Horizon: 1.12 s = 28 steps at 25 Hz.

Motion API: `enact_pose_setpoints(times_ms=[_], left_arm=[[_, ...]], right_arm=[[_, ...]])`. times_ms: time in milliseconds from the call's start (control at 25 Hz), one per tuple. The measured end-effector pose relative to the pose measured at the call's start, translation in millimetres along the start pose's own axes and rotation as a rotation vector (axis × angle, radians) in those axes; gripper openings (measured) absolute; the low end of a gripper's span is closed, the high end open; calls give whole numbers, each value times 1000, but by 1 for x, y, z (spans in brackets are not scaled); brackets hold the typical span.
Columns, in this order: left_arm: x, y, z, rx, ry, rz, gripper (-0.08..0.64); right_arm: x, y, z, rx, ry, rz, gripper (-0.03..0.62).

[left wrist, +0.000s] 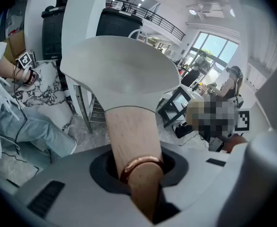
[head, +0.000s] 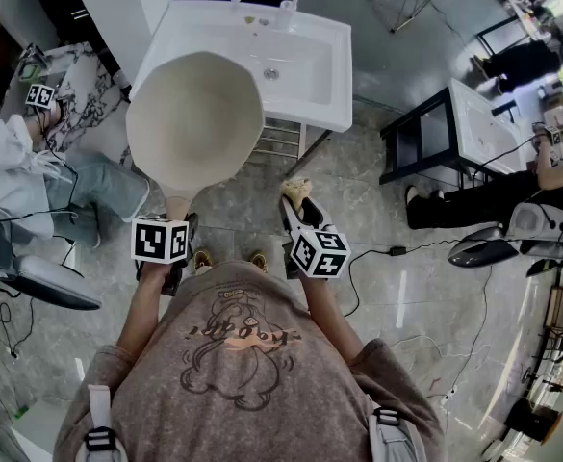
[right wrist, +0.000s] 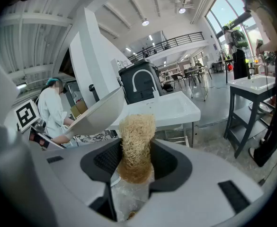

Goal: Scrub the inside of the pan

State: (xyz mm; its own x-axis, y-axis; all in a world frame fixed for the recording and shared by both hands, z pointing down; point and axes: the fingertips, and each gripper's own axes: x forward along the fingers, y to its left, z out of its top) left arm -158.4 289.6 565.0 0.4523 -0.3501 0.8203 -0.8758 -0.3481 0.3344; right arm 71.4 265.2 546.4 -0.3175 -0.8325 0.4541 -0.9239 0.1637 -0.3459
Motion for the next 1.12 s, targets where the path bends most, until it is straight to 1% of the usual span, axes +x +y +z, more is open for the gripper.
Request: enact_pose_setpoints(times_ms=[520, 760, 920, 1120], left_arm=[[-7, -9, -11, -4, 0, -4, 101], [-5, -15, -13, -4, 10, 5, 101], [4, -21, -12, -10, 9, 19, 101], [18, -37, -3, -36, -8, 24, 101]], right_arm=[[-10, 3, -1, -9, 0, 23, 198], [-14, 2, 9, 18, -30, 72, 202], [-19, -11, 14, 1, -34, 98, 204], [-31, -44, 17, 1, -26, 125, 204]])
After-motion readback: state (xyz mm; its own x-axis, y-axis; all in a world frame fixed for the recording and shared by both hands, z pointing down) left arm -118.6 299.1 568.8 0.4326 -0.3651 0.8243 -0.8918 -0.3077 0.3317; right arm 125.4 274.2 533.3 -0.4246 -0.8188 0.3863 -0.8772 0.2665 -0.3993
